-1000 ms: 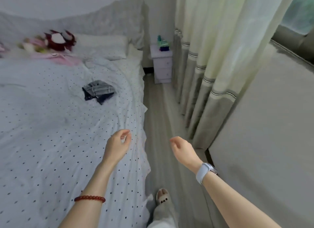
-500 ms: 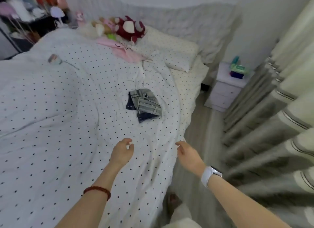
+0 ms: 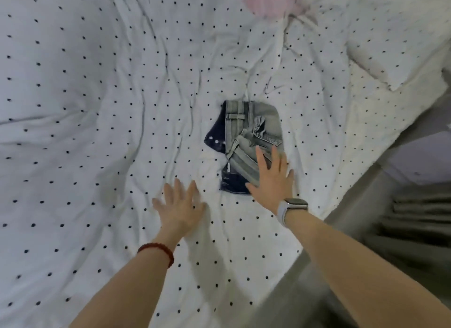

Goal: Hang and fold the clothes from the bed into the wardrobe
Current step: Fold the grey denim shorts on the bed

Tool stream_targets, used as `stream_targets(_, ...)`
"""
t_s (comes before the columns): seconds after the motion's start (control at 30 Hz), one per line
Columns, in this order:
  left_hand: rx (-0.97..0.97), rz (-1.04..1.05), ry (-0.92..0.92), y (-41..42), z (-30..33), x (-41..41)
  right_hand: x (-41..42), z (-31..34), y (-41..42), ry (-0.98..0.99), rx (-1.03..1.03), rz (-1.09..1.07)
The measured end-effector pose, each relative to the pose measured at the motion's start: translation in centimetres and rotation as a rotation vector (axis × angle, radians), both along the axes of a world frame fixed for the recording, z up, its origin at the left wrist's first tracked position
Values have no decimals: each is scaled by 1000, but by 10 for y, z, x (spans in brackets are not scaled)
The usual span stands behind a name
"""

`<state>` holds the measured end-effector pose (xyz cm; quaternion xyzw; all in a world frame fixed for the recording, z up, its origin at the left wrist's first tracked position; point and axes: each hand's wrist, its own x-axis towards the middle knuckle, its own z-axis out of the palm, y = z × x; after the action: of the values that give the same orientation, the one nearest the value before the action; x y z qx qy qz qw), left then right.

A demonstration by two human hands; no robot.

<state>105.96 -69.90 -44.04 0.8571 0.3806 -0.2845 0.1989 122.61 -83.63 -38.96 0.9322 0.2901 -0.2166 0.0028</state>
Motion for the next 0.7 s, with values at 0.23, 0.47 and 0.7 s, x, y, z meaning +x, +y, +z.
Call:
stream_targets(0.23,-27,13,55,1,-54,-6,22,-63,12,-57,15,-17)
stream_targets(0.47,-415,634,-400,38,-13,-5,-30,-16,21,173,458,11)
stream_targets(0.7,-1010,1242,-500,46,55,-61,-133,18,-26,737,476,-83)
